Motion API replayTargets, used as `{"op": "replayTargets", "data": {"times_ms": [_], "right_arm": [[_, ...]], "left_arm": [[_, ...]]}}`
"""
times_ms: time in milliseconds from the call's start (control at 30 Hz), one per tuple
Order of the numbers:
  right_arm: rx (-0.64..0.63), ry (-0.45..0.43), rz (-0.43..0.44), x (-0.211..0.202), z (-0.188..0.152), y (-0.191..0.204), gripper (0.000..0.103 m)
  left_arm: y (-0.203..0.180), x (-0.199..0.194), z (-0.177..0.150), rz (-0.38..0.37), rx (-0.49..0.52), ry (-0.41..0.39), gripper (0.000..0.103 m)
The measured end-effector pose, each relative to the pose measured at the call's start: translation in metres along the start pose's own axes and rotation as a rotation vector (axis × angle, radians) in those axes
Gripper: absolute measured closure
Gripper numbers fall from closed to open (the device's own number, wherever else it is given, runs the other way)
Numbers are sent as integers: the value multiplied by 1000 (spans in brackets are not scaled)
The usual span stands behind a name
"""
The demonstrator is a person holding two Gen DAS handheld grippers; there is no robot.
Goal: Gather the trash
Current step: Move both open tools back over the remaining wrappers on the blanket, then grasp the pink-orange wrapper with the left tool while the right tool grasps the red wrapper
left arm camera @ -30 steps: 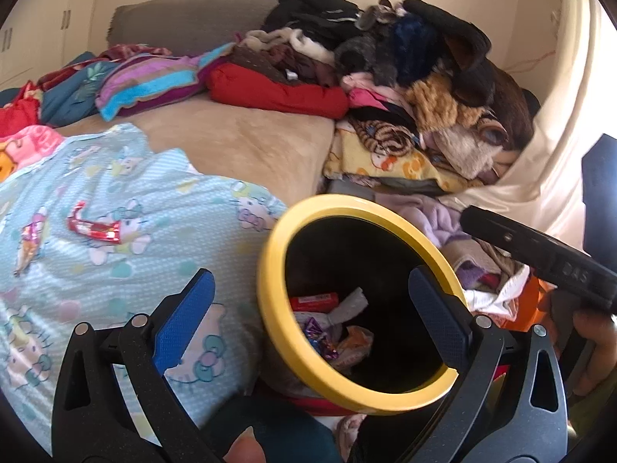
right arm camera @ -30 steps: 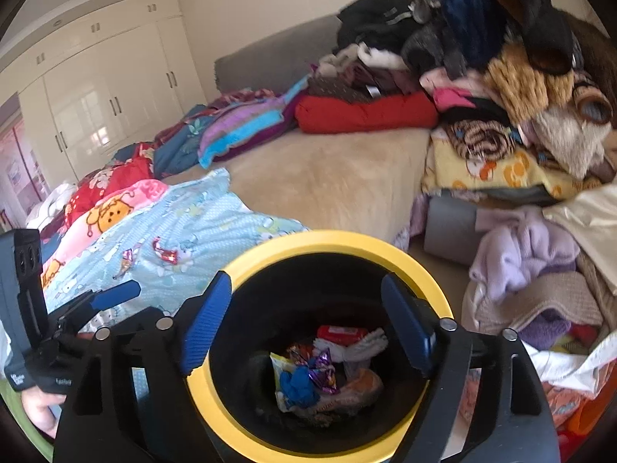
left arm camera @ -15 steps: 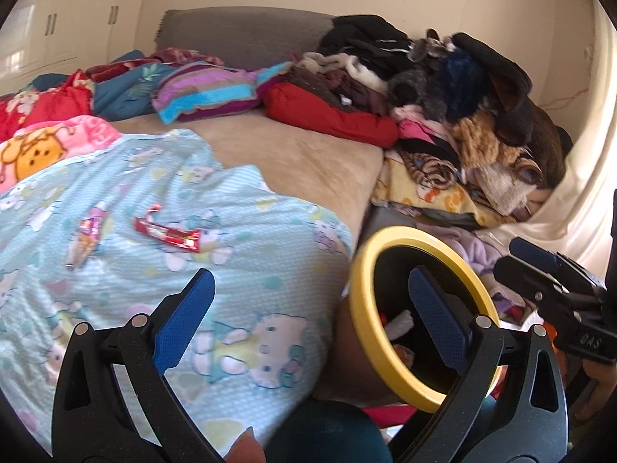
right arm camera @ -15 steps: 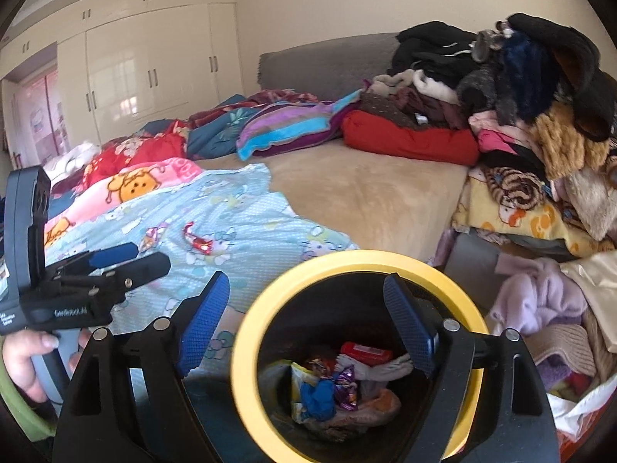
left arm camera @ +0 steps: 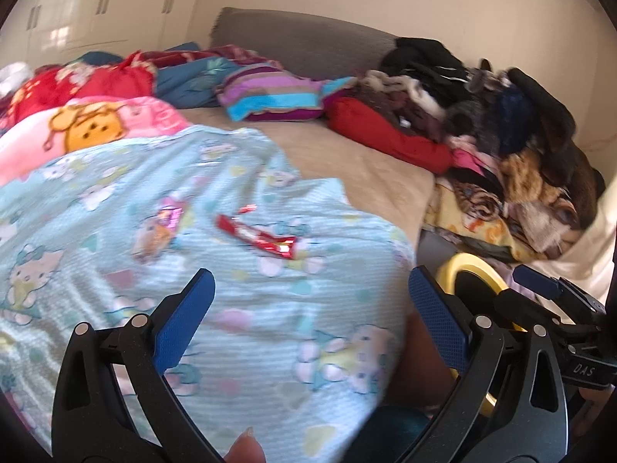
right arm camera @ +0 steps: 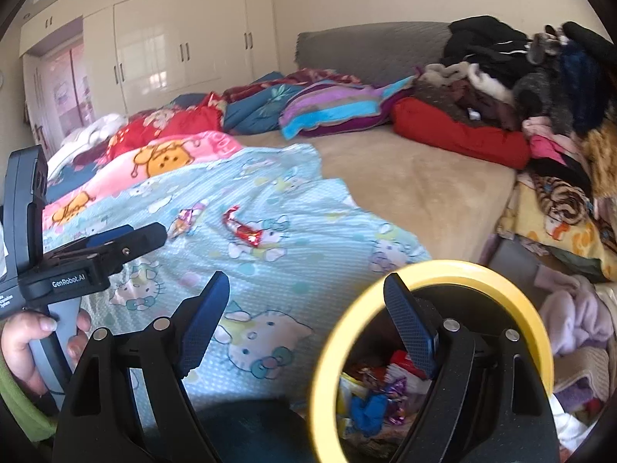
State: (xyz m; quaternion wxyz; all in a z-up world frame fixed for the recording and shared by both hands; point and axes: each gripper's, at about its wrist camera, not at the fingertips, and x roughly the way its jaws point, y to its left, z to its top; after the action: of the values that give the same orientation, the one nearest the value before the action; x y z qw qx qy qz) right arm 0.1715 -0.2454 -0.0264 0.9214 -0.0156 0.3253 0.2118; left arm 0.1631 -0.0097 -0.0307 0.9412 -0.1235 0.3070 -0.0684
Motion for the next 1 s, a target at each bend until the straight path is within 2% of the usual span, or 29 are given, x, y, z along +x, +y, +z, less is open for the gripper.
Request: {"op": "replayTargets", "data": {"times_ms": [300,433,667,767,1000], "right_arm": [[70,96,66,74,21,24,24],[94,143,78,113,33,32,31],[132,194,97,171,42,40,46],[177,222,105,196,43,37,54],[265,269,119,235,39,29,58]], "left_arm": [[71,2,0,91,-120,-3,10],[96,9,5,124,-145,3,11],[126,31,9,149,-181,40,33],[134,41,11,148,-179,54,39],[144,66,15,141,-175,87,43]]}}
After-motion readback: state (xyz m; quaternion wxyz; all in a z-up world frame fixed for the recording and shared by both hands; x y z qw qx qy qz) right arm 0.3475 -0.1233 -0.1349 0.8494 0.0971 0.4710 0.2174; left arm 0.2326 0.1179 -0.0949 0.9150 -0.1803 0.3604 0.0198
